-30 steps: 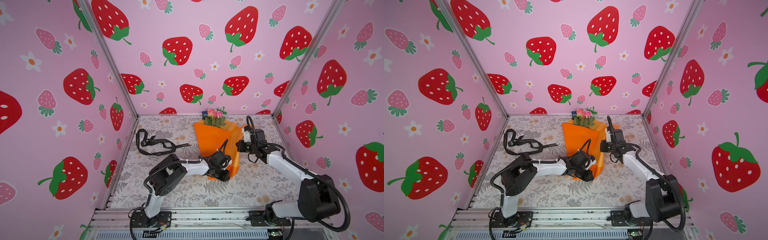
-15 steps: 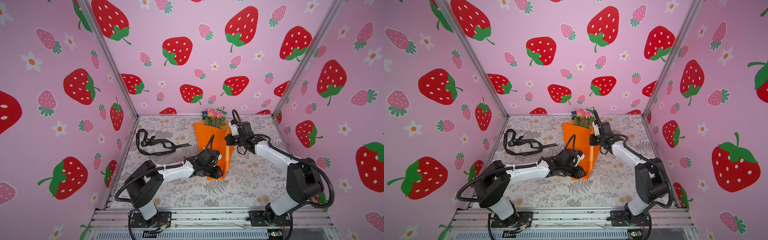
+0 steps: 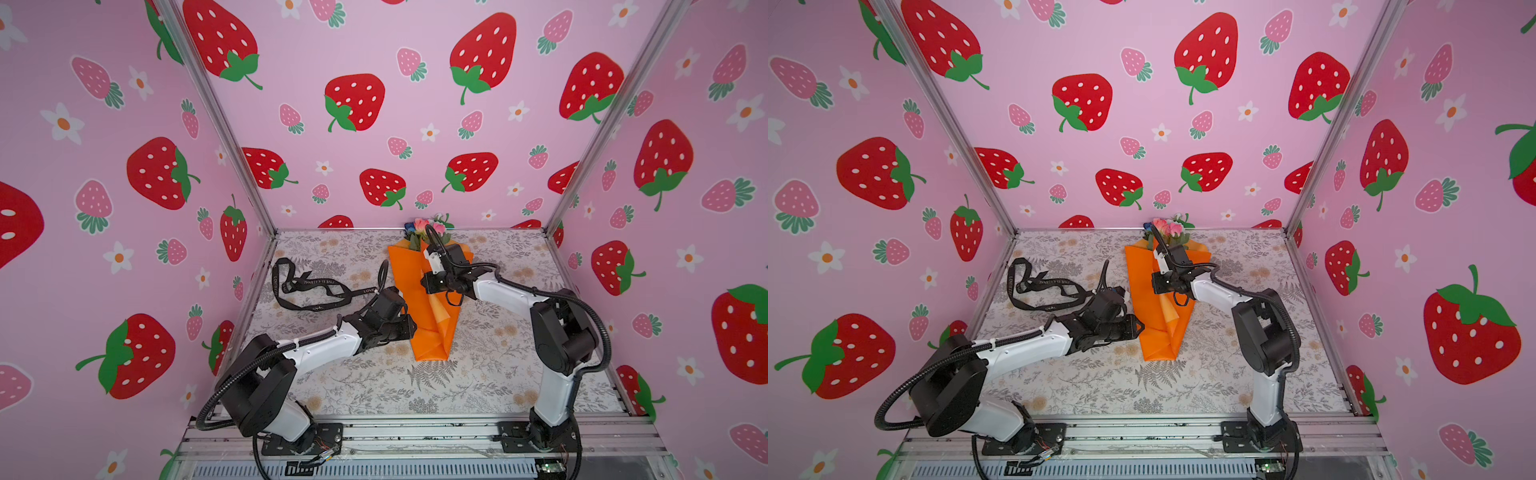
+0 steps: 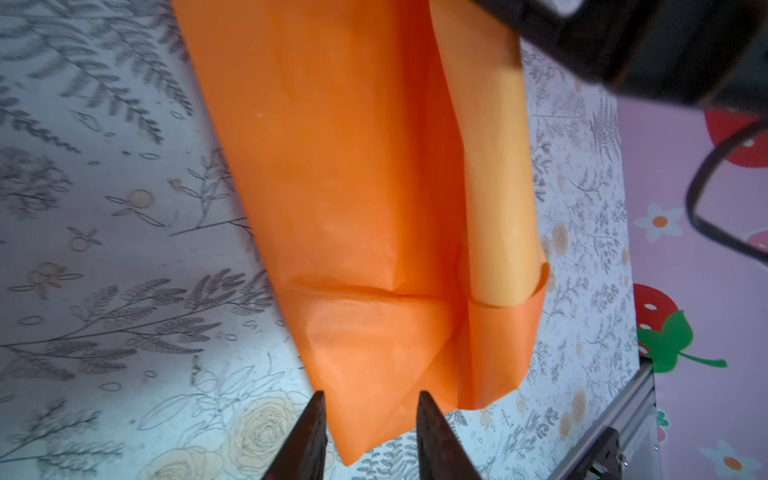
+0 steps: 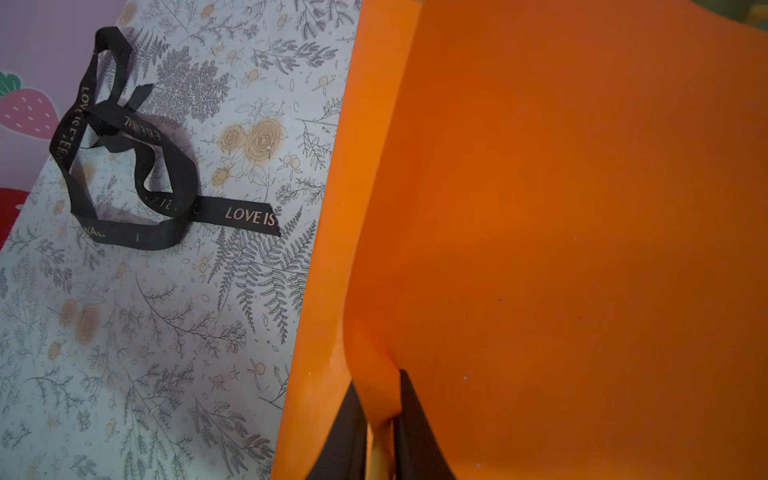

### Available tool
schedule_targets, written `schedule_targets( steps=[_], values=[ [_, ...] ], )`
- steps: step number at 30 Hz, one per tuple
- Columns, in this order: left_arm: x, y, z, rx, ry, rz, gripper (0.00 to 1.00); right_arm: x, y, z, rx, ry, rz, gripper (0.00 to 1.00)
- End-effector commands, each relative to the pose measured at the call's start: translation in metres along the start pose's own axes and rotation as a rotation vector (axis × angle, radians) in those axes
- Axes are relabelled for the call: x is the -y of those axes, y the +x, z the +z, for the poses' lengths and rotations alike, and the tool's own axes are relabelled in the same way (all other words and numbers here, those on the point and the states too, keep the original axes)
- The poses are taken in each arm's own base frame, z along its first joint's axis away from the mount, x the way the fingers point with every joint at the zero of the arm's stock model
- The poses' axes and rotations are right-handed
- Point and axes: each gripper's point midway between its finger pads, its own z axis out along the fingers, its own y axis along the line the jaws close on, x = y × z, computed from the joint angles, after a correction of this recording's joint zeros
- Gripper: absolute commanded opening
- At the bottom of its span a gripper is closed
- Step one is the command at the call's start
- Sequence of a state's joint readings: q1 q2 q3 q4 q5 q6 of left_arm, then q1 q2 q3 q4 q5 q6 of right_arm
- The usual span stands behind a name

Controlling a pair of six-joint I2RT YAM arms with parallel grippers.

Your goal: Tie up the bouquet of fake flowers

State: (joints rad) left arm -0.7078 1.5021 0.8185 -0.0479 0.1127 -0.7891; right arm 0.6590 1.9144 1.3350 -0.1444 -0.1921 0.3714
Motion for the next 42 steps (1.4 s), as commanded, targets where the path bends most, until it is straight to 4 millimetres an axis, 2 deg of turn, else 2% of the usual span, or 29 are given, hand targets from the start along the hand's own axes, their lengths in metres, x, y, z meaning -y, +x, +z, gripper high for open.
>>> schedule_targets(
  steps=[1,3,5,8,12,16,21,25,34,42],
  values=[
    [-0.024,-0.023,-0.007,0.090,-0.054,-0.104,0.40,-0.016,0.012,0.008,-0.040,-0.026,-0.051,0.23],
    [-0.032,-0.034,-0.011,0.115,-0.065,-0.133,0.41,-0.019,0.019,0.011,-0.055,-0.033,-0.058,0.31],
    [-0.035,-0.043,-0.013,0.131,-0.064,-0.149,0.43,-0.022,0.024,0.013,-0.065,-0.045,-0.059,0.46],
    [-0.038,-0.058,-0.014,0.166,-0.060,-0.167,0.46,-0.021,0.029,0.014,-0.072,-0.050,-0.060,0.57],
    [-0.042,-0.085,-0.011,0.215,-0.039,-0.200,0.54,-0.014,0.037,0.015,-0.082,-0.019,-0.055,0.57],
    [-0.032,-0.121,-0.010,0.252,-0.020,-0.160,0.57,-0.014,0.044,0.009,-0.067,-0.028,-0.038,0.58],
    [-0.006,-0.161,0.001,0.258,0.044,-0.097,0.58,-0.018,0.043,-0.008,-0.029,-0.042,-0.032,0.62],
    [0.017,-0.184,0.024,0.232,0.102,-0.034,0.58,-0.022,0.044,-0.019,-0.001,-0.064,-0.016,0.65],
    [0.019,-0.212,0.083,0.170,0.109,-0.017,0.59,-0.020,0.055,-0.019,-0.005,-0.068,0.018,0.65],
    [0.015,-0.208,0.118,0.096,0.139,-0.059,0.60,-0.018,0.061,-0.020,-0.014,-0.064,0.025,0.65]
  ],
)
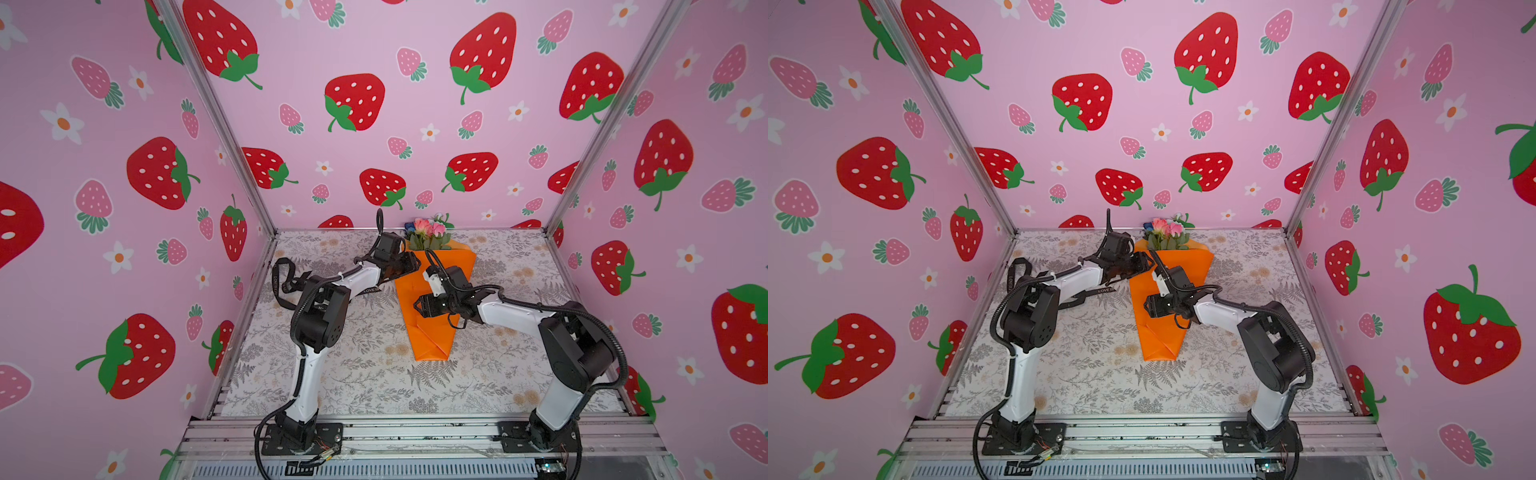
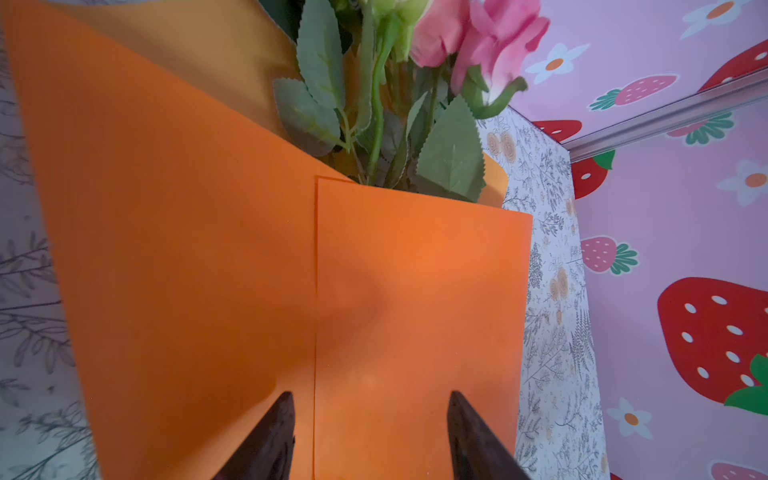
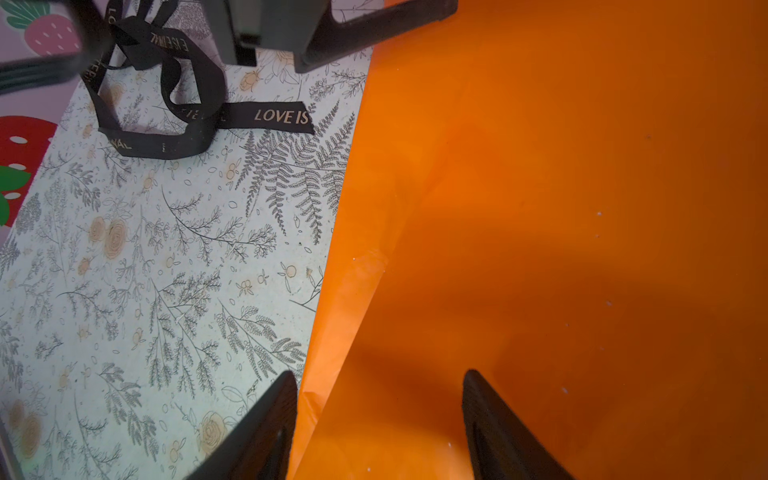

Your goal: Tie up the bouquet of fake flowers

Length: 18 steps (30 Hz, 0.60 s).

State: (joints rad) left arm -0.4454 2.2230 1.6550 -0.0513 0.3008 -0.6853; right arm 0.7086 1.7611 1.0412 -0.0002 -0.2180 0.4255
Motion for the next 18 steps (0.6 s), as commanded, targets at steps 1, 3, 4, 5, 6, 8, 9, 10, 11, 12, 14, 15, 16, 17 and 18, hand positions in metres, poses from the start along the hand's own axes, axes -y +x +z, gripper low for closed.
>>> schedule_targets(
  steps=[1,3,4,5,6,8,9,10,11,12,14,15,16,17,18],
  values=[
    [0.012,-0.006,0.004,-0.020,0.045,-0.014,0.60,-0.001,0.001,-0.003,0.005,-0.007,0.007,0.65],
    [0.011,-0.002,0.010,-0.042,0.060,-0.028,0.60,-0.001,0.002,-0.003,0.004,-0.005,0.009,0.65],
    [0.011,0.000,0.014,-0.055,0.071,-0.037,0.60,-0.001,0.002,-0.003,0.003,-0.005,0.011,0.65],
    [0.012,0.002,0.016,-0.064,0.082,-0.046,0.60,0.000,0.002,-0.003,0.004,-0.004,0.011,0.65],
    [0.012,0.004,0.019,-0.072,0.094,-0.054,0.60,-0.001,0.002,-0.003,0.004,-0.004,0.010,0.65],
    [0.015,0.008,0.022,-0.081,0.120,-0.065,0.60,0.000,0.002,-0.003,0.002,-0.004,0.011,0.65],
    [0.016,0.010,0.023,-0.085,0.130,-0.069,0.60,-0.001,0.002,-0.003,0.002,-0.005,0.011,0.65],
    [0.016,0.011,0.024,-0.088,0.139,-0.073,0.60,-0.001,0.002,-0.003,0.004,-0.004,0.010,0.65],
    [0.017,0.011,0.024,-0.091,0.147,-0.079,0.60,-0.001,0.001,-0.004,0.004,-0.005,0.009,0.65],
    [0.019,0.012,0.023,-0.091,0.157,-0.082,0.59,-0.001,0.001,-0.004,0.005,-0.003,0.008,0.65],
    [0.019,0.013,0.023,-0.093,0.169,-0.094,0.57,-0.001,0.000,-0.006,0.007,-0.003,0.008,0.65],
    [0.021,0.012,0.023,-0.089,0.180,-0.097,0.57,-0.002,0.000,-0.007,0.010,-0.003,0.005,0.65],
    [0.022,0.014,0.023,-0.093,0.189,-0.105,0.56,-0.002,0.000,-0.008,0.010,-0.003,0.006,0.65],
    [0.024,0.014,0.022,-0.091,0.201,-0.109,0.55,-0.002,-0.001,-0.008,0.012,-0.001,0.005,0.66],
    [0.026,0.014,0.022,-0.089,0.214,-0.113,0.54,-0.002,-0.001,-0.010,0.013,0.000,0.009,0.66]
  ],
)
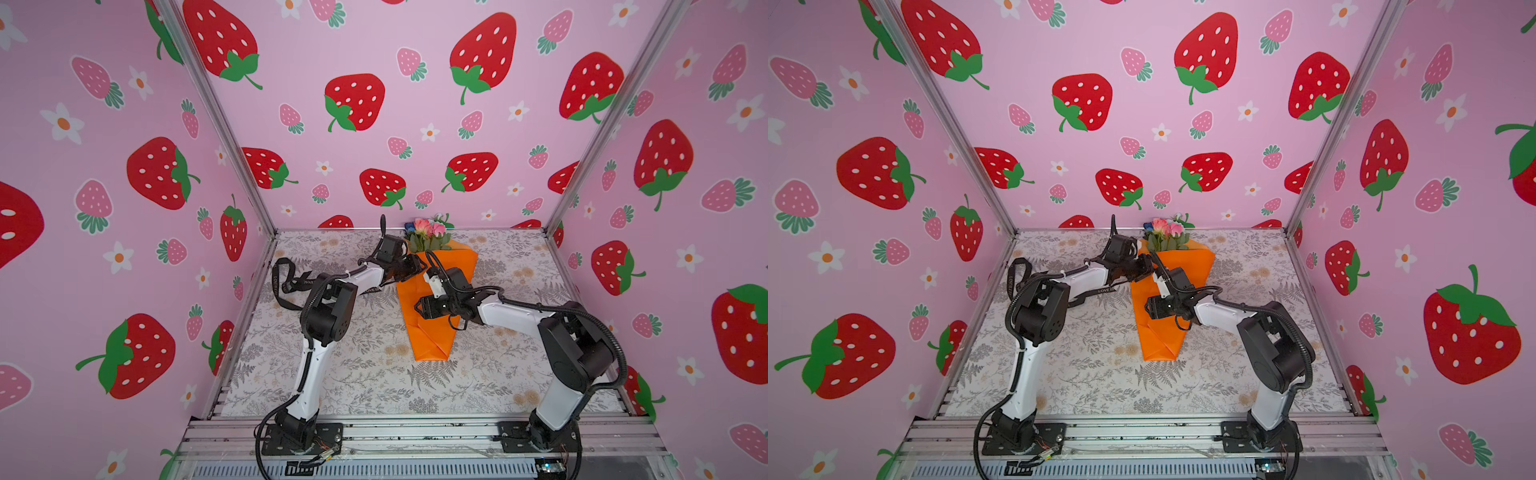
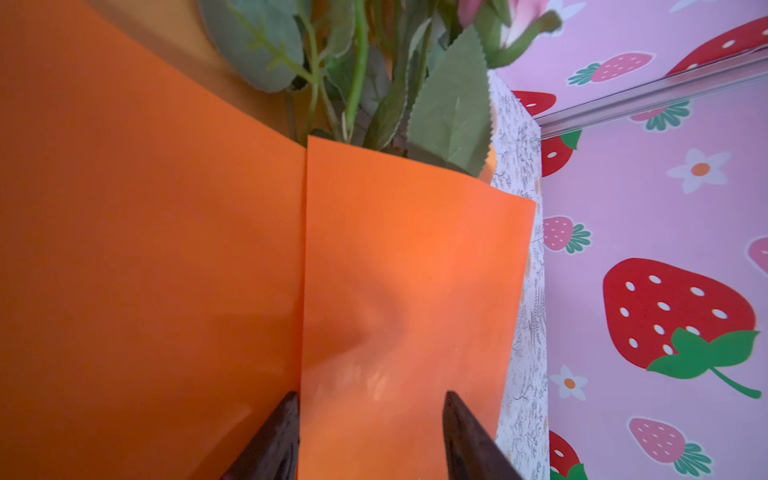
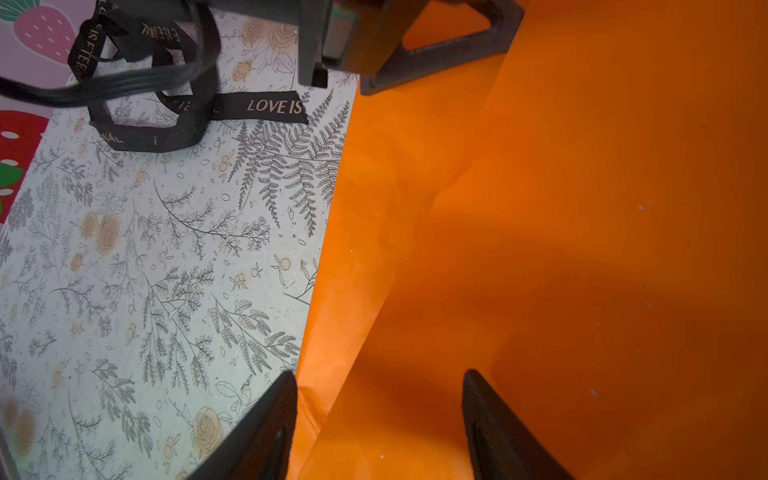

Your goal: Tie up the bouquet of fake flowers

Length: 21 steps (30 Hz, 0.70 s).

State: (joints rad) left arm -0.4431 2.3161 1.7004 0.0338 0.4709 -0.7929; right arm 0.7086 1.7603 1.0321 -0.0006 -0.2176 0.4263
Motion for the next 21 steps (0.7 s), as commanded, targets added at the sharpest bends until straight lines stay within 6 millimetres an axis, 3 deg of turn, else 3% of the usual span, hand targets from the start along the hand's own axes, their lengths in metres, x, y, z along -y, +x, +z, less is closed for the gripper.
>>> schedule_targets(
  steps=[1,6,11,16,21],
  values=[
    [0.014,0.001,-0.001,-0.002,0.075,-0.018,0.53,-0.003,-0.005,-0.012,0.025,-0.002,0.006,0.66],
    [0.010,0.002,0.000,-0.004,0.068,-0.027,0.51,-0.002,-0.010,-0.024,0.050,0.020,0.013,0.66],
    [0.007,0.005,-0.001,-0.007,0.060,-0.027,0.50,0.018,-0.026,-0.054,0.127,0.104,0.056,0.66],
    [0.008,0.004,-0.004,-0.003,0.054,-0.016,0.51,0.079,-0.039,-0.090,0.204,0.284,0.217,0.66],
    [0.007,0.005,-0.008,-0.002,0.032,-0.005,0.53,0.133,-0.028,-0.098,0.204,0.358,0.338,0.58]
  ],
)
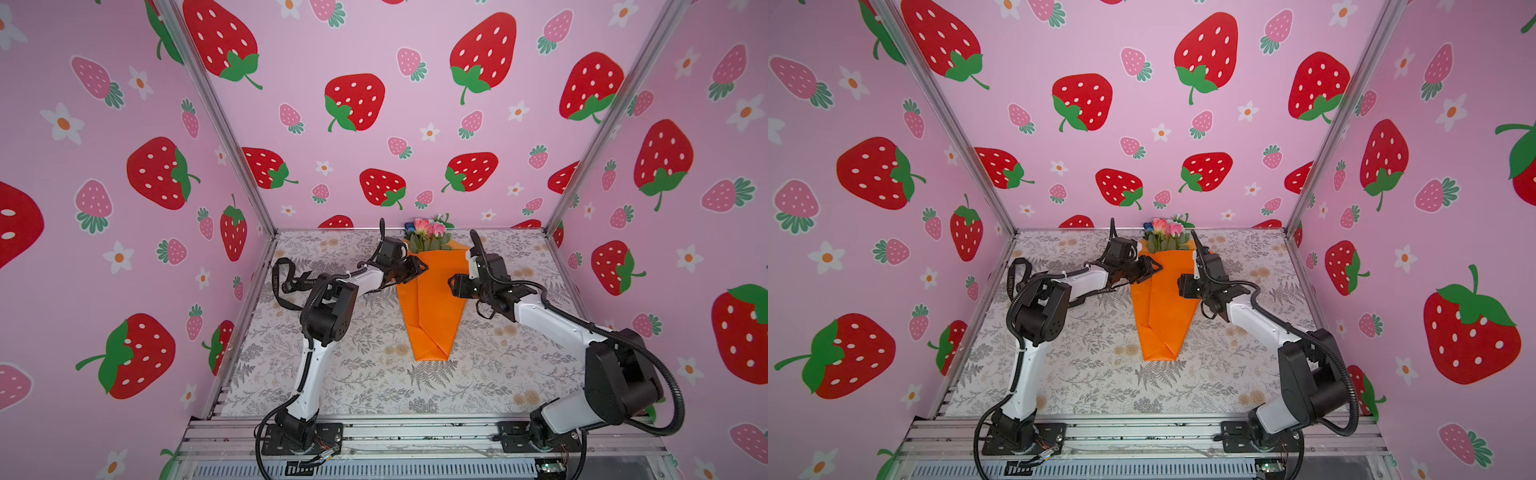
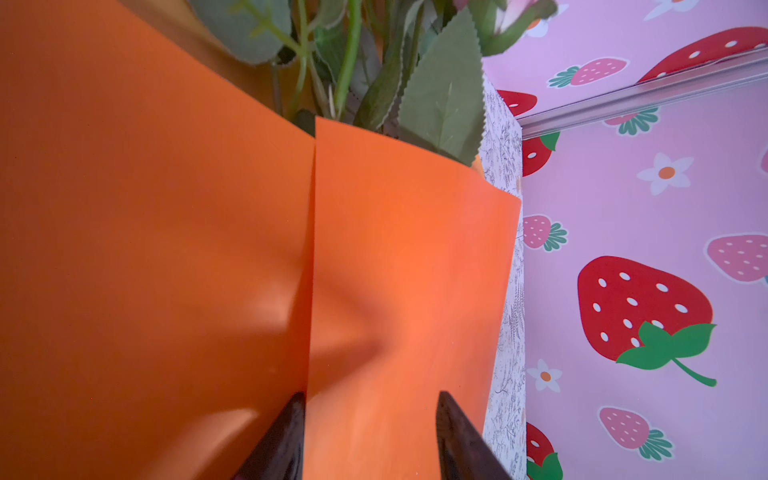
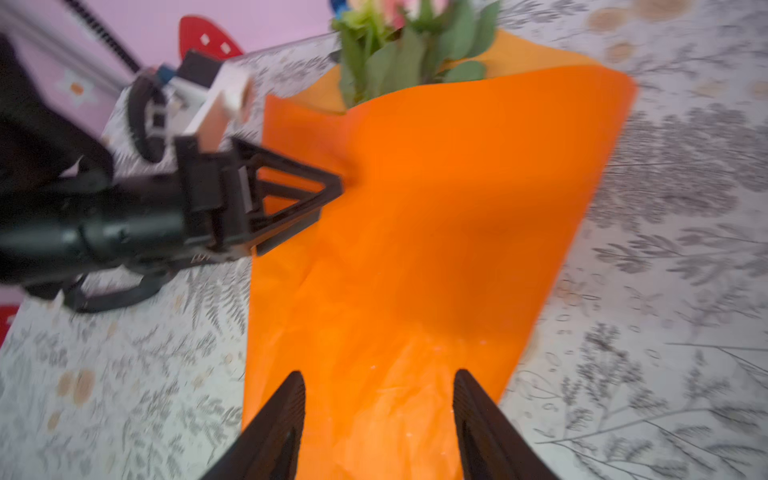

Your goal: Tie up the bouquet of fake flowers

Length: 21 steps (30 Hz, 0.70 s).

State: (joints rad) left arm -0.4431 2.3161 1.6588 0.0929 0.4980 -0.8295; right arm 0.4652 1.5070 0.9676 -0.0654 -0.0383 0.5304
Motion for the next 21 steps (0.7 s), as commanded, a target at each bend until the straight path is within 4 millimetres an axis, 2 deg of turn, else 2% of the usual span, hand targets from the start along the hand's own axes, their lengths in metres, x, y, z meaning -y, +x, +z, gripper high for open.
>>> schedule_targets(
  steps=[1,4,10,15,21],
  values=[
    [0.010,-0.002,-0.012,0.008,-0.003,0.025,0.54,0.041,0.020,0.009,-0.061,0.106,0.072,0.58],
    [0.004,0.001,-0.014,0.009,-0.035,0.025,0.56,0.054,0.019,0.020,-0.069,0.123,0.079,0.57],
    [-0.003,0.004,-0.017,0.011,-0.087,0.038,0.63,0.059,0.017,0.049,-0.092,0.116,0.054,0.55],
    [0.005,0.014,-0.006,-0.030,-0.036,0.035,0.63,0.061,0.022,0.069,-0.125,0.117,0.044,0.53],
    [0.016,0.022,0.005,-0.056,0.027,0.020,0.63,0.060,0.025,0.078,-0.134,0.098,0.045,0.53]
  ],
)
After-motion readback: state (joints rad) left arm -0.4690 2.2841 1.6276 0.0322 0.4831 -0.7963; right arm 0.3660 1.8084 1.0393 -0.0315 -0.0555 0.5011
